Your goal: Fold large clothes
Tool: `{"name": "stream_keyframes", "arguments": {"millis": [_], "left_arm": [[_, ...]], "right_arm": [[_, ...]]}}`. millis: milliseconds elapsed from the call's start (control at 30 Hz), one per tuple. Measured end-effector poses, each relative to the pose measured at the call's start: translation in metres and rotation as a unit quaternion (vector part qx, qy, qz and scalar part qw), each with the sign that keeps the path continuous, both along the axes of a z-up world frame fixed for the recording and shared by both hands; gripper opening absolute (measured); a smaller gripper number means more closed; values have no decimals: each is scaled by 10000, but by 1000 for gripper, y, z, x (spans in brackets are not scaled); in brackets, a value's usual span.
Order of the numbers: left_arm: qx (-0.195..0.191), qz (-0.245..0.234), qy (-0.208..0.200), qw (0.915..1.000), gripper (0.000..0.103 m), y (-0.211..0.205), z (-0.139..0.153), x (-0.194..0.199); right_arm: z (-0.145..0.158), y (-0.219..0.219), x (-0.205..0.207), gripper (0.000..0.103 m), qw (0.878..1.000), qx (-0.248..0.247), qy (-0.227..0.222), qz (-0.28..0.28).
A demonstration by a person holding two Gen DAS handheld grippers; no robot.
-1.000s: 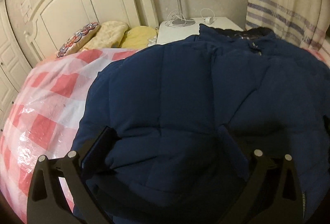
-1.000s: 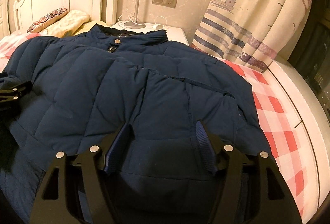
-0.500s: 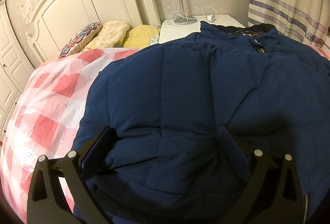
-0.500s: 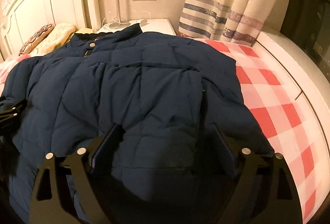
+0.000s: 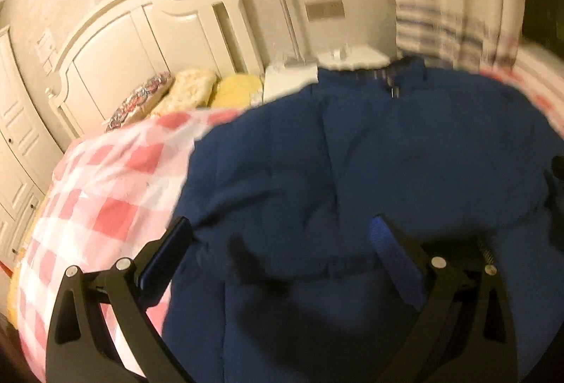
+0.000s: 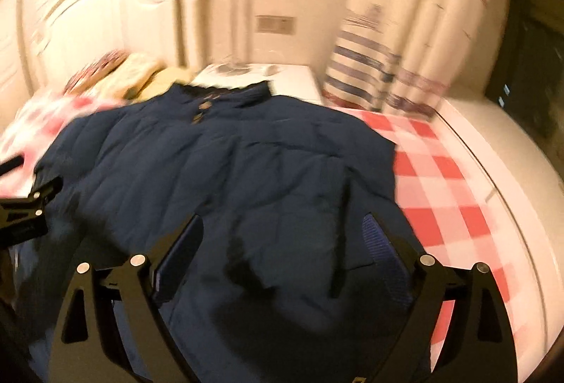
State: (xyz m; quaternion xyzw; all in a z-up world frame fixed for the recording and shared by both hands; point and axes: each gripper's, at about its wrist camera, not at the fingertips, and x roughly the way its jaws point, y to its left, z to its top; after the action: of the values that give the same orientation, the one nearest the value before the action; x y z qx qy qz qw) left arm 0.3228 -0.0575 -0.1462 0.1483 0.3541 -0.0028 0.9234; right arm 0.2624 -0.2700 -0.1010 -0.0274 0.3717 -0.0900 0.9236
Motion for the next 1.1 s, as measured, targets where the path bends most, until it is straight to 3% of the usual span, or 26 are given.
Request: {"name": "stream_keyframes", "arguments": {"millis": [67,133,233,367,467,533,700,767,833,900,1100], "left_arm": [[32,40,439,9990,101,0,-20,10],[-199,32,491,9986,101,8,-22,11],[-310,121,629,9975,100,16,-14,5],[-623,-56,193,9979,101,17,13,-23],[-547,-47,36,9985,101,6,26,-10],[-464,65,88,9989,101,-2,30,13],[-61,545,340,9979,101,-6,6,68],[-188,561,395,9975,101,0,-10,77],[-430,490,229,9976,101,7,-18,75],[-527,482,261,9971,101,12,-17,77],[-376,505,331,9975,101,6,-22,82]], "right_arm": [[-27,2,13,92,9987,-54,503,-86],[-40,-2,15,96,9985,55,537,-92],[-37,-19,9,93,9946,623,801,-227],[-8,-14,-25,92,9986,442,283,-105],[11,-7,-24,93,9997,214,-87,-51],[17,-8,-2,93,9997,143,-185,-52],[4,-14,56,93,9998,17,85,-166],[-15,-17,71,95,9994,80,289,-150],[-33,-19,75,97,9997,118,223,-75],[-34,-19,74,97,9995,158,265,-76],[-39,-22,80,98,9990,253,348,-90]]}}
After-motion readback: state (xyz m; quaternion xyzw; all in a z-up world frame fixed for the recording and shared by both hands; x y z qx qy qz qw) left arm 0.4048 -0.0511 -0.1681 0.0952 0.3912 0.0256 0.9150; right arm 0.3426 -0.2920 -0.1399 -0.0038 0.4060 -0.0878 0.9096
